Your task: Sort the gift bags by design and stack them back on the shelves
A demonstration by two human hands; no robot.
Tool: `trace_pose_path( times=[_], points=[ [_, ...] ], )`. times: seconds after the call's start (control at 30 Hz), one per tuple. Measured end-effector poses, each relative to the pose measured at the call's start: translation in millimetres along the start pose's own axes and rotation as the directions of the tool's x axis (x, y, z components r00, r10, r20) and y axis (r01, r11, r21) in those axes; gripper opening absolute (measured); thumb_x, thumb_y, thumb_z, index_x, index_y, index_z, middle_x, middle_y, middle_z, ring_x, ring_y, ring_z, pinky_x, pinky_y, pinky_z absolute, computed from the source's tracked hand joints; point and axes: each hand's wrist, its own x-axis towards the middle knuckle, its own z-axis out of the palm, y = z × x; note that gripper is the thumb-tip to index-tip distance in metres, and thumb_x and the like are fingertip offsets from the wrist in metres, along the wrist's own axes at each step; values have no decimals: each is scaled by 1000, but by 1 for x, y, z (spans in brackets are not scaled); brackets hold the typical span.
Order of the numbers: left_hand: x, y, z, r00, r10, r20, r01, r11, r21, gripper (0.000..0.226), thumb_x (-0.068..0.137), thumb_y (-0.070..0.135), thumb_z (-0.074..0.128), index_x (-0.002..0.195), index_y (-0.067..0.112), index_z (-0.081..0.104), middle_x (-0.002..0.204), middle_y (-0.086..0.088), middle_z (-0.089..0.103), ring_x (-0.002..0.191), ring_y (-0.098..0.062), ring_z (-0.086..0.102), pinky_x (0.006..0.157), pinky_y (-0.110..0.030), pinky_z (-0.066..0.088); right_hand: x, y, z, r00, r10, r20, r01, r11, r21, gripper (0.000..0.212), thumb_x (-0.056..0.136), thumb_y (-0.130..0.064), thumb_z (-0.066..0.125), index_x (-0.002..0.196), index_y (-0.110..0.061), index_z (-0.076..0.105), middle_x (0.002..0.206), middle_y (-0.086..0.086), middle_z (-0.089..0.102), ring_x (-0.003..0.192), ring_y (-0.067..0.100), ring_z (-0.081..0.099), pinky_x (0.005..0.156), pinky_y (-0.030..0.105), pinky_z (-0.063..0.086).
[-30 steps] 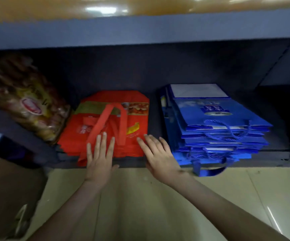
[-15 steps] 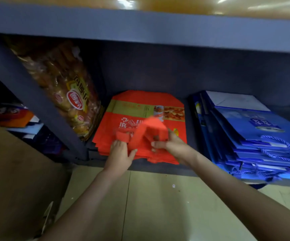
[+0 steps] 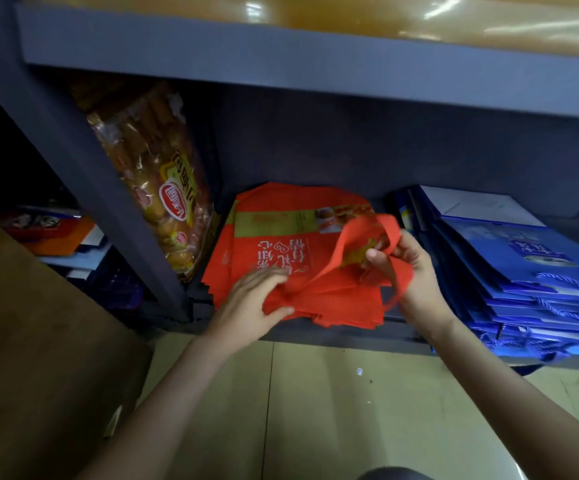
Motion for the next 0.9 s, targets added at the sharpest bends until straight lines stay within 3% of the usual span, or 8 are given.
trace_pose_path(
  times=[0.1,0.2,0.37,0.5,0.57,0.67,0.8,0.9],
  points=[
    [8,-14,3,980,97,176,-168,873,457,71,69,33,82,131,12,55,137,-10,53,130,-26,47,110,-49,27,-5,12,-15,903,-285,321,424,714,-557,25,80,-4,66,97,-22,60,87,-1,62,83,15,57,77,28,45],
    [17,-18,2,956,-21,293,-148,828,541,54,91,34,58,139,11,47,144,-14,44,134,-30,42,111,-44,30,-12,20,-31,661,-46,749,739,211,-640,24,81,-17,67,102,-25,59,99,-6,58,92,17,52,79,28,37],
    [18,-13,-4,985,46,169,-130,841,526,34,89,28,49,112,15,70,101,-10,73,89,-29,71,66,-38,58,-14,5,-33,674,502,541,641,-33,-767,49,94,-38,53,140,-46,38,156,-14,12,144,17,5,113,38,14],
    [19,-10,-8,994,105,36,-108,852,512,60,62,-6,79,116,17,68,105,-12,71,93,-33,69,73,-43,56,2,-37,-28,744,249,620,520,365,-772,59,85,-1,63,137,-27,50,139,-7,47,126,4,43,107,15,30],
    [19,-12,-12,984,179,-1,-153,840,520,55,63,-6,73,114,14,69,106,-14,70,94,-34,68,77,-45,55,7,-58,-25,796,0,605,561,374,-739,63,77,12,55,134,-16,53,130,-5,53,117,-2,46,100,4,29],
    [17,-14,-21,959,282,18,-244,795,555,44,74,7,51,113,13,69,107,-13,70,97,-31,67,84,-43,53,10,-83,-6,843,-279,460,529,584,-616,37,89,-7,50,121,-22,60,118,-15,62,108,-2,59,95,9,39],
    [18,-13,-27,913,384,139,-389,714,582,49,77,9,40,115,17,68,112,-9,69,104,-27,65,92,-43,49,14,-89,36,941,-78,330,136,978,-156,21,96,-30,48,104,-16,63,89,3,71,73,19,71,61,26,56],
    [18,-9,-31,881,443,168,-452,681,577,50,78,7,37,116,17,68,114,-9,68,105,-27,65,91,-44,51,19,-75,56,957,-10,290,180,804,-566,34,94,-46,50,113,-19,61,99,7,67,87,24,66,79,42,55]
  ],
)
